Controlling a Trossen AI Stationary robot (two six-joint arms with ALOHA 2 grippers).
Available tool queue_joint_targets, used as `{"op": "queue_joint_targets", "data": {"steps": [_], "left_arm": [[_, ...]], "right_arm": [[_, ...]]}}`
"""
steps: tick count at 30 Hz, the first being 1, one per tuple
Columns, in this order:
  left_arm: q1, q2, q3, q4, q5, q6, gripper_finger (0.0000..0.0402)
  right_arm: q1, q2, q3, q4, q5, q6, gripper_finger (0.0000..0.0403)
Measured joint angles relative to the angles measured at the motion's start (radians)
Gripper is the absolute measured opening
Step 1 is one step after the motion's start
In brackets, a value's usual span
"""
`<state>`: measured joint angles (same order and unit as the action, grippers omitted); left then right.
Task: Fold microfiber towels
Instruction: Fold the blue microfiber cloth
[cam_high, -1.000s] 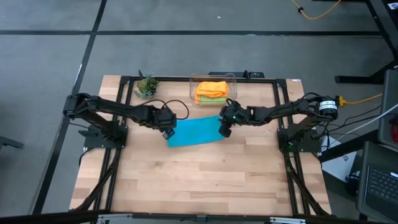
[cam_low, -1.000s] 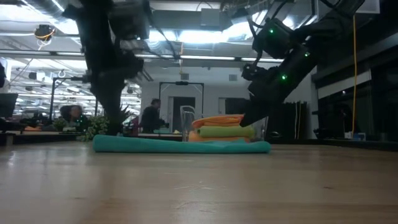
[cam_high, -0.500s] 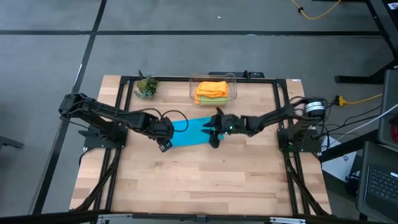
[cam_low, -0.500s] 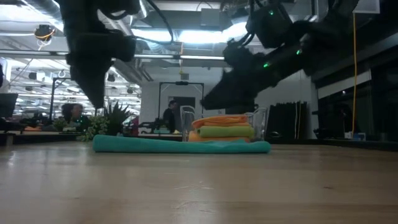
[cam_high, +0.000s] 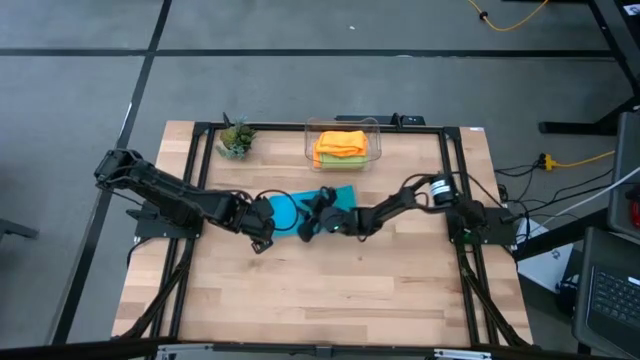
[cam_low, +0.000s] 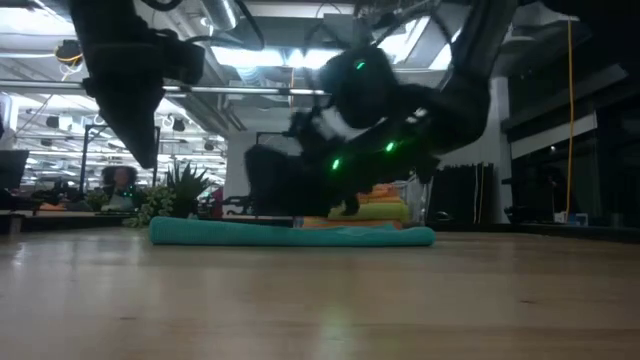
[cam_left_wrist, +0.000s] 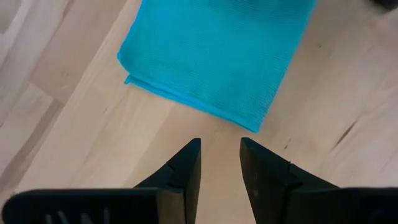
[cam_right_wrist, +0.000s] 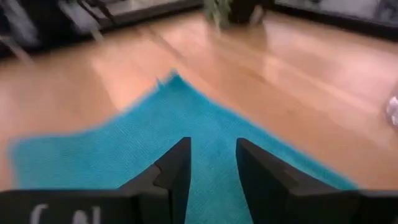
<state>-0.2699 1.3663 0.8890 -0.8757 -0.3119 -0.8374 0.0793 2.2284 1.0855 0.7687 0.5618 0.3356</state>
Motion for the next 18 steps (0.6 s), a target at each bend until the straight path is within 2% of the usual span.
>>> {"op": "queue_joint_targets", "data": {"steps": [4, 9, 11, 13, 18], "left_arm": [[-0.019, 0.000, 0.000, 0.001, -0.004, -0.013, 0.0104], [-0.029, 0.000, 0.000, 0.001, -0.019, -0.026, 0.0104], [-0.029, 0.000, -0.001, 0.001, -0.020, -0.027, 0.0104], [-0.029, 0.000, -0.001, 0.001, -0.020, -0.027, 0.0104], [-0.029, 0.000, -0.001, 0.002, -0.020, -0.028, 0.0104]], "right_arm": [[0.016, 0.078, 0.082, -0.107, 0.043, 0.038, 0.0131], [0.026, 0.126, 0.115, -0.091, 0.051, 0.017, 0.0131], [0.024, 0.129, 0.111, -0.084, -0.060, -0.068, 0.0131], [0.018, 0.128, 0.101, -0.080, -0.220, -0.146, 0.0131], [-0.008, 0.125, 0.087, -0.073, -0.733, -0.286, 0.0131]]}}
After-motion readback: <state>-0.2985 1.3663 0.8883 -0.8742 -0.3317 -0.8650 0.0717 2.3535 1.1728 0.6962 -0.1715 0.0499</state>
